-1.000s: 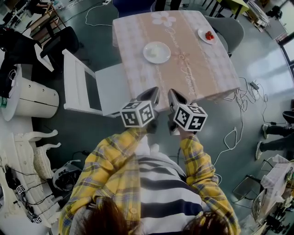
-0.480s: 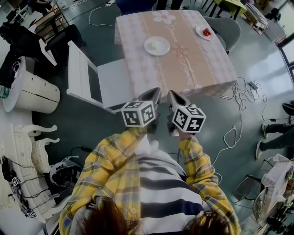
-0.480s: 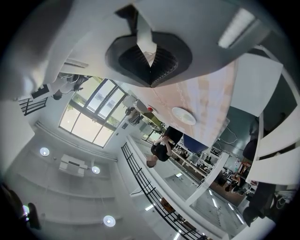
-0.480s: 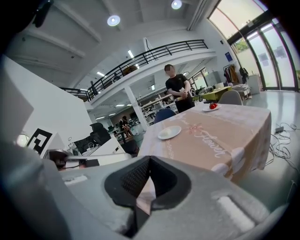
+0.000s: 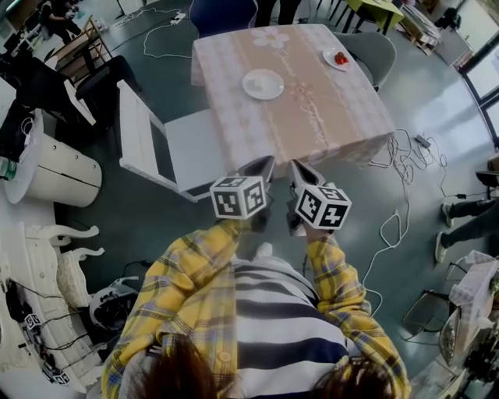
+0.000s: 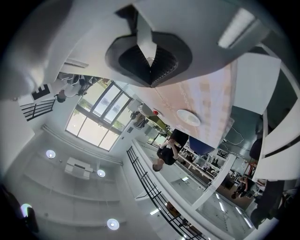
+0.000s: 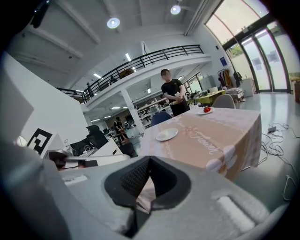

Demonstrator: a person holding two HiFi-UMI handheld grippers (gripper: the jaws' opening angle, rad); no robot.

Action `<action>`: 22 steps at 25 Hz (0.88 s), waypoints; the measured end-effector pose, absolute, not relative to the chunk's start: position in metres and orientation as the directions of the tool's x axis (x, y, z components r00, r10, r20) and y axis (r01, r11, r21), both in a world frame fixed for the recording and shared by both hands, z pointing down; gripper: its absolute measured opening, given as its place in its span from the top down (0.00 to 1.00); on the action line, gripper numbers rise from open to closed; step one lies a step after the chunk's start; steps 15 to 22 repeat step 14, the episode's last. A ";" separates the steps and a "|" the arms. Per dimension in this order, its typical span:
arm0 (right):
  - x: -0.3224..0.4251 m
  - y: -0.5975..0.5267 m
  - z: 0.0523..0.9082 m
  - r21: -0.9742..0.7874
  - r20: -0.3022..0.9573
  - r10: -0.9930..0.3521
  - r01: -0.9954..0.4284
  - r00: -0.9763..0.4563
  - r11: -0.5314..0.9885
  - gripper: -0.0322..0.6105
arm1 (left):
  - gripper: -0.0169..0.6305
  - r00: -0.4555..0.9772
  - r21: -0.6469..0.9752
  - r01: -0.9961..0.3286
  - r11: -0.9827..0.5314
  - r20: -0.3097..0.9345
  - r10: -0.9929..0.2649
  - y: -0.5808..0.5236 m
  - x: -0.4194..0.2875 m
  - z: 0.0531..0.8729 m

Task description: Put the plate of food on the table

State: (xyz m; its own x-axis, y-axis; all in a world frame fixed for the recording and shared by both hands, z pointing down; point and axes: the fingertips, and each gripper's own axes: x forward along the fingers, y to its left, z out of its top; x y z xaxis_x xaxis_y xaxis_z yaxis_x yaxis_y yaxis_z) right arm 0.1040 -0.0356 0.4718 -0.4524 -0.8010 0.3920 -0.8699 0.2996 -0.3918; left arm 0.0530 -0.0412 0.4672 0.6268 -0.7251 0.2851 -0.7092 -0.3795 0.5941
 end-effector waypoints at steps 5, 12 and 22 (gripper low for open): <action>0.092 -0.025 0.465 -0.387 0.392 -0.818 -0.882 -0.421 0.269 0.95 | 0.98 0.650 0.591 -0.700 -0.400 0.296 -0.699 -0.030 0.036 0.463; 0.073 0.001 0.471 -0.387 0.406 -0.817 -0.887 -0.409 0.251 0.95 | 0.98 0.667 0.598 -0.689 -0.409 0.303 -0.680 -0.009 0.023 0.466; 0.068 0.007 0.472 -0.381 0.409 -0.817 -0.890 -0.406 0.251 0.95 | 0.98 0.673 0.598 -0.685 -0.416 0.302 -0.675 -0.004 0.020 0.467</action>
